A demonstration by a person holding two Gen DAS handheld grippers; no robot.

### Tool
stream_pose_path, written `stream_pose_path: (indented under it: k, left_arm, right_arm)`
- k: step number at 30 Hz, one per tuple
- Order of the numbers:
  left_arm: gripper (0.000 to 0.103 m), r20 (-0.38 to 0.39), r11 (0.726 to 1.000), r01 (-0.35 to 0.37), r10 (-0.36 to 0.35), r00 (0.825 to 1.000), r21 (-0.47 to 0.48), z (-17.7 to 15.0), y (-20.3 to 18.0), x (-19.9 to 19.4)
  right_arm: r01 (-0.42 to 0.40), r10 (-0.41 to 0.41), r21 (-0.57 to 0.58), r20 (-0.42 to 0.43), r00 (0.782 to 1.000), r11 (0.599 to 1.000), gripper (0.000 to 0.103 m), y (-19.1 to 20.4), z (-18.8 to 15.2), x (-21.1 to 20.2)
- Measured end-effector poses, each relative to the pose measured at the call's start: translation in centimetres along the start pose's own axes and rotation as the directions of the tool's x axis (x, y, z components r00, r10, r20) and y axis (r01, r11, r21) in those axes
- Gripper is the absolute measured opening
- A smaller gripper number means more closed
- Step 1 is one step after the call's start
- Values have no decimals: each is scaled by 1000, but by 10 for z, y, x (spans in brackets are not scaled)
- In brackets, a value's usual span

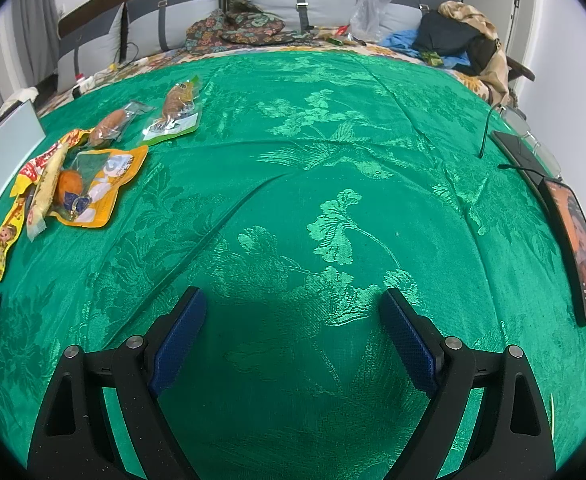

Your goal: Organize snacks

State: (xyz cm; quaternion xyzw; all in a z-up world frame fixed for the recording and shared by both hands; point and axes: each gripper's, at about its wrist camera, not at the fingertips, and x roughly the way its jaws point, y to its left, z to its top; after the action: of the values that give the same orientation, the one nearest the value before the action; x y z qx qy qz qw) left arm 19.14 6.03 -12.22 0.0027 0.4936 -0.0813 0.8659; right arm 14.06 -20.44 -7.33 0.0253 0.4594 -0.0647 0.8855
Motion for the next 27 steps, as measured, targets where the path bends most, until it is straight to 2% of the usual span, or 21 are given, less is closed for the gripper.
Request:
stream_pose_path:
  k: [5,6,9,12,13,14,15,16,20,23,26,27]
  left_arm:
    - [103,50,995,53,-49,998,-86,42,11,-11]
    - [103,33,994,61,-59,998,-92,51,10,-6]
    - [103,-87,997,55,-59,994,-55,72,0,23]
    - [100,-131,999,-30,33,991,26,78,-11,41]
    - [96,-144,998,-38,43,989,40,77,-12,45]
    - [82,-147,998,-35,42,988,48,75,-13,45]
    - [59,-119,997,-43,51,992,68,72,-14,40]
    - [50,-94,997,-16,24,995,75,69,-13,33]
    - [50,-109,998,37,-32,994,43,49,1,15]
    - [50,-120,998,55,-56,991,-15,21,20,-10]
    - [51,-129,997,79,-81,988,-26,-6,31,-28]
    - [54,-126,996,83,-85,988,-20,-12,31,-32]
  right_arm:
    - [0,0,0,0,1000,1000,91,0,0,0]
    - [0,0,0,0,1000,1000,91,0,0,0]
    - [0,0,1,0,1000,1000,91,0,0,0]
    - [0,0,1,0,1000,1000,91,0,0,0]
    - [0,0,1,0,1000,1000,91,0,0,0]
    - [0,0,1,0,1000,1000,91,0,0,0]
    - [0,0,1,0,1000,1000,91,0,0,0]
    - [0,0,1,0,1000,1000,91,0,0,0]
    - [0,0,1,0,1000,1000,91,0,0,0]
    - [0,0,1,0,1000,1000,91,0,0,0]
    - [0,0,1,0,1000,1000,91,0,0,0]
    - [0,0,1,0,1000,1000,91,0,0,0]
